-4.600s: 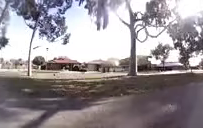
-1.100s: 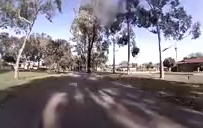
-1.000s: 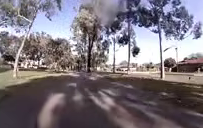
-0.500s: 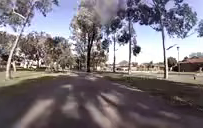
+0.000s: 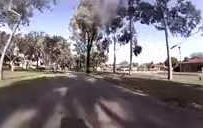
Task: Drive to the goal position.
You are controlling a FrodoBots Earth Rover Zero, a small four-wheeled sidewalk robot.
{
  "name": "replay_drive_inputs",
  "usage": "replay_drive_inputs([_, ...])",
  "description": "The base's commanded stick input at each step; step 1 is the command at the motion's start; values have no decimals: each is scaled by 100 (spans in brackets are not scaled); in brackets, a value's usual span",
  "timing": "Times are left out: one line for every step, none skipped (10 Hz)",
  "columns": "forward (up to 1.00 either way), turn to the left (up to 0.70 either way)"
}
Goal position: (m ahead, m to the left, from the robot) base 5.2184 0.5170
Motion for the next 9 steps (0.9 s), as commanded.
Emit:
replay_drive_inputs([100, 21])
replay_drive_inputs([100, 34])
replay_drive_inputs([100, 40])
replay_drive_inputs([100, 40])
replay_drive_inputs([100, 40])
replay_drive_inputs([100, 40])
replay_drive_inputs([100, 40])
replay_drive_inputs([100, 40])
replay_drive_inputs([100, 40])
